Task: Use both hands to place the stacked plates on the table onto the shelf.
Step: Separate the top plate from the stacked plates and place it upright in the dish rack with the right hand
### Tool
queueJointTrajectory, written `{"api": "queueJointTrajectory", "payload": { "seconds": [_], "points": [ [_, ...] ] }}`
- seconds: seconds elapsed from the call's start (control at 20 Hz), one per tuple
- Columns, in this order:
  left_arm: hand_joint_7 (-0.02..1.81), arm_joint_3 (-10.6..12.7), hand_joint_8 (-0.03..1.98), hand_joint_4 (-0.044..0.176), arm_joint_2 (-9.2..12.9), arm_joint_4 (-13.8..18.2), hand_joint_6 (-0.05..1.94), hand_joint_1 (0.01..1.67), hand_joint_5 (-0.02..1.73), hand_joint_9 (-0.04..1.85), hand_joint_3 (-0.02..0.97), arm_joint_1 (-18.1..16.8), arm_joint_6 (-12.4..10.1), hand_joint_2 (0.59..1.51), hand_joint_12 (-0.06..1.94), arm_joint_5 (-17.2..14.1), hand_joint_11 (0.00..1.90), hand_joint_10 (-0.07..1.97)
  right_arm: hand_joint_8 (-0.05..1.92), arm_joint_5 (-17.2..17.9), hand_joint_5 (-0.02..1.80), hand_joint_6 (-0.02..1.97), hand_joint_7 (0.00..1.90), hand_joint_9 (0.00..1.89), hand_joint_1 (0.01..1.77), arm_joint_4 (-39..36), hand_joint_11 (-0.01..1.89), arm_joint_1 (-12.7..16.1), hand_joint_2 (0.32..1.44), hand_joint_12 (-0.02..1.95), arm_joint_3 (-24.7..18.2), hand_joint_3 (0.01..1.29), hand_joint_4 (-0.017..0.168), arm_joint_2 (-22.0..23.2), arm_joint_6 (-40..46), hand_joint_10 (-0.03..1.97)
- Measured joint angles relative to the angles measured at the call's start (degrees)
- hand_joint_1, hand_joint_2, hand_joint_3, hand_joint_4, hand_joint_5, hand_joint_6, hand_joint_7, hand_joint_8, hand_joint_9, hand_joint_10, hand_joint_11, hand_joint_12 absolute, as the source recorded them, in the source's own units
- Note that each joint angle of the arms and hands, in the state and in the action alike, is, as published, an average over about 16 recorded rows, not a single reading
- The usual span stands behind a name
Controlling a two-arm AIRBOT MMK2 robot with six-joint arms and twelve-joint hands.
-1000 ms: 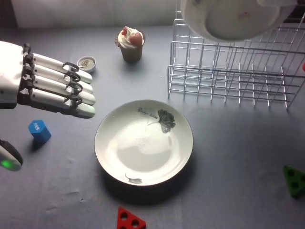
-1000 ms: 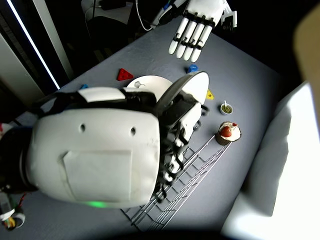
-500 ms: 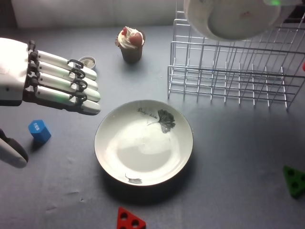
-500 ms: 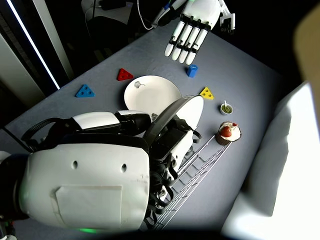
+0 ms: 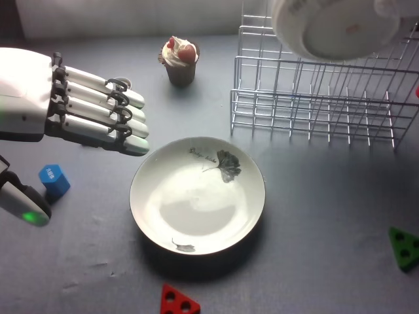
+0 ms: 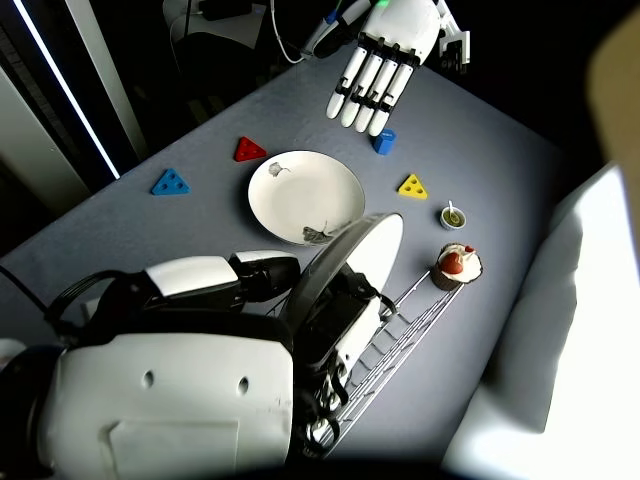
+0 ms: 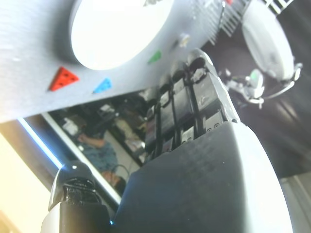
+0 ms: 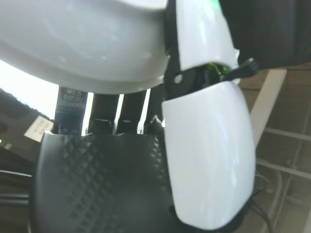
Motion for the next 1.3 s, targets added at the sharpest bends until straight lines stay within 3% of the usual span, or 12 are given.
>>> {"api": "queueJointTrajectory", "payload": {
  "seconds": [0.35,0.6,0.75,0.95,1.3],
  "points": [
    [0.24,-0.4,0.0,0.0,-0.3,0.8,0.01,0.06,0.2,0.23,0.018,-1.0,-0.5,1.057,0.01,0.5,0.2,0.02,0.52,0.6,0.96,0.88,1.12,1.18,1.45,1.3,1.08,-1.8,0.91,1.01,2.1,0.01,-0.01,-1.0,0.2,0.63],
    [0.25,-1.0,0.0,0.0,-0.3,1.4,0.01,0.06,0.21,0.24,0.018,-1.3,-0.4,1.057,0.01,0.9,0.22,0.02,0.56,0.6,0.93,0.89,1.09,1.17,1.45,2.7,1.01,-2.9,0.92,1.32,4.0,0.01,-0.011,-2.5,0.3,0.63],
    [0.26,-1.3,0.0,-0.001,-0.3,1.8,0.01,0.07,0.22,0.24,0.018,-1.4,-0.3,1.057,0.01,1.2,0.22,0.02,0.6,0.5,0.91,0.9,1.07,1.15,1.45,3.3,0.99,-3.5,0.92,1.34,5.1,0.01,-0.013,-3.7,0.4,0.68],
    [0.26,-1.8,0.0,-0.001,-0.3,2.0,0.01,0.07,0.23,0.25,0.018,-1.4,-0.1,1.057,0.01,1.5,0.23,0.02,0.63,0.5,0.89,0.91,1.06,1.15,1.45,3.9,1.0,-4.0,0.92,1.24,6.6,0.01,-0.015,-5.2,0.4,0.7],
    [0.27,-2.2,0.0,-0.001,-0.3,2.2,0.01,0.08,0.24,0.26,0.017,-1.4,0.1,1.056,0.01,2.1,0.24,0.02,0.62,0.9,0.88,0.92,1.1,1.16,1.44,4.2,1.13,-5.0,0.92,0.73,9.0,0.01,-0.017,-7.5,0.4,0.72]
  ]
}}
